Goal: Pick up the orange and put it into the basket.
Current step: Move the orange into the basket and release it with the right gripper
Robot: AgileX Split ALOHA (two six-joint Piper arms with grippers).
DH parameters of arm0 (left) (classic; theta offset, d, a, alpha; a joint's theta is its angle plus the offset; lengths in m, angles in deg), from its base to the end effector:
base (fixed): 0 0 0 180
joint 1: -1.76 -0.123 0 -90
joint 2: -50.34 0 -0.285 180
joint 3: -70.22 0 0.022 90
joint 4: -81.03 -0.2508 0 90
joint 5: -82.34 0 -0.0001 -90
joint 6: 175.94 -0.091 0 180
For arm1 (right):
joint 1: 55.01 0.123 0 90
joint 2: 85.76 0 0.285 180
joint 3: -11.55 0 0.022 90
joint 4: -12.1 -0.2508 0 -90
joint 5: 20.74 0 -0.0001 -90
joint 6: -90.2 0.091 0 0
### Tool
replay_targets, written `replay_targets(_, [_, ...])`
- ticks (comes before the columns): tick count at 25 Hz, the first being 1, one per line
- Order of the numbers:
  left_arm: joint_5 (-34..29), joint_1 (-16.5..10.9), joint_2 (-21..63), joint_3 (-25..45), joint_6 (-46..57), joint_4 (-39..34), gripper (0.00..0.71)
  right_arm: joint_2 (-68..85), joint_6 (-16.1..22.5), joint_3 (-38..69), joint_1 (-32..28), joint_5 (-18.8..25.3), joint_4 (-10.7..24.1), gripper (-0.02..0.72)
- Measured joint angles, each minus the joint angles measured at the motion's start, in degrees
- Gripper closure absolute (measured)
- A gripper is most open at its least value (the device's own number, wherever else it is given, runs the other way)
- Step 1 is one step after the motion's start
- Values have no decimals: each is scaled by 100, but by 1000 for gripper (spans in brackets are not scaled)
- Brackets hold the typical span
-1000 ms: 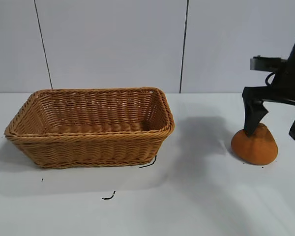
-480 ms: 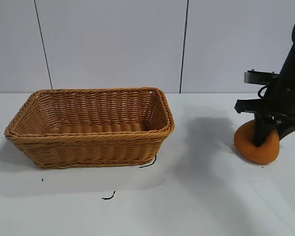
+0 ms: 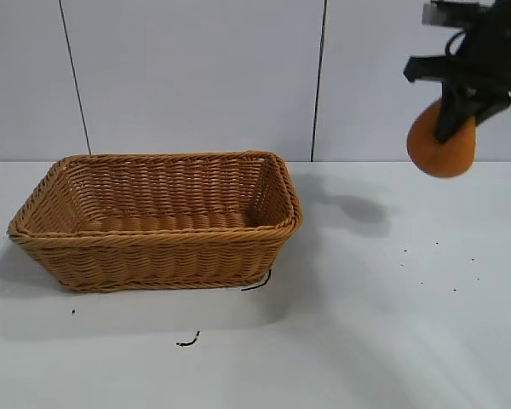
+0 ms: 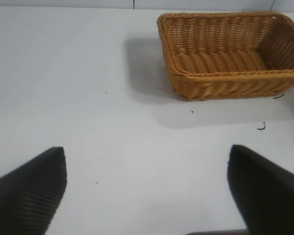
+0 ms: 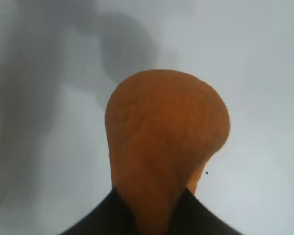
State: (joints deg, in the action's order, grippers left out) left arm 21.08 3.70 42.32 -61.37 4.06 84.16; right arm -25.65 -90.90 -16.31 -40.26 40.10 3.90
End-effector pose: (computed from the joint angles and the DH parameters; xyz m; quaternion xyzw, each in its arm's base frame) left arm -0.0051 -0.0042 0.2775 0.0156 0.8553 -0.0360 0.5166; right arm 0.4177 0.1217 0.3030 -0.1147 0.9630 0.0962 0.2241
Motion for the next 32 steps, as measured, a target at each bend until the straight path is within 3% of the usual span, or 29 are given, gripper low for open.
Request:
replay_targets(12, [0, 0, 0, 0, 0, 0, 71, -664, 205, -65, 1865, -952, -32, 650])
replay_targets(20, [0, 0, 0, 0, 0, 0, 71, -1755, 229, -65, 2040, -1815, -28, 650])
replay_targets(23, [0, 0, 0, 0, 0, 0, 71, -1942, 229, -65, 2040, -1841, -28, 636])
replay_targets(26, [0, 0, 0, 0, 0, 0, 71, -1962, 176, -65, 2040, -1814, -28, 478])
replay_targets(28, [0, 0, 0, 0, 0, 0, 71, -1917, 110, -65, 2040, -1766, -28, 279])
replay_targets(30, [6, 0, 0, 0, 0, 0, 71, -1838, 53, -197, 2040, -1585, 63, 127])
replay_targets(32, [6, 0, 0, 0, 0, 0, 71, -1762, 154, -488, 2040, -1234, 297, 61])
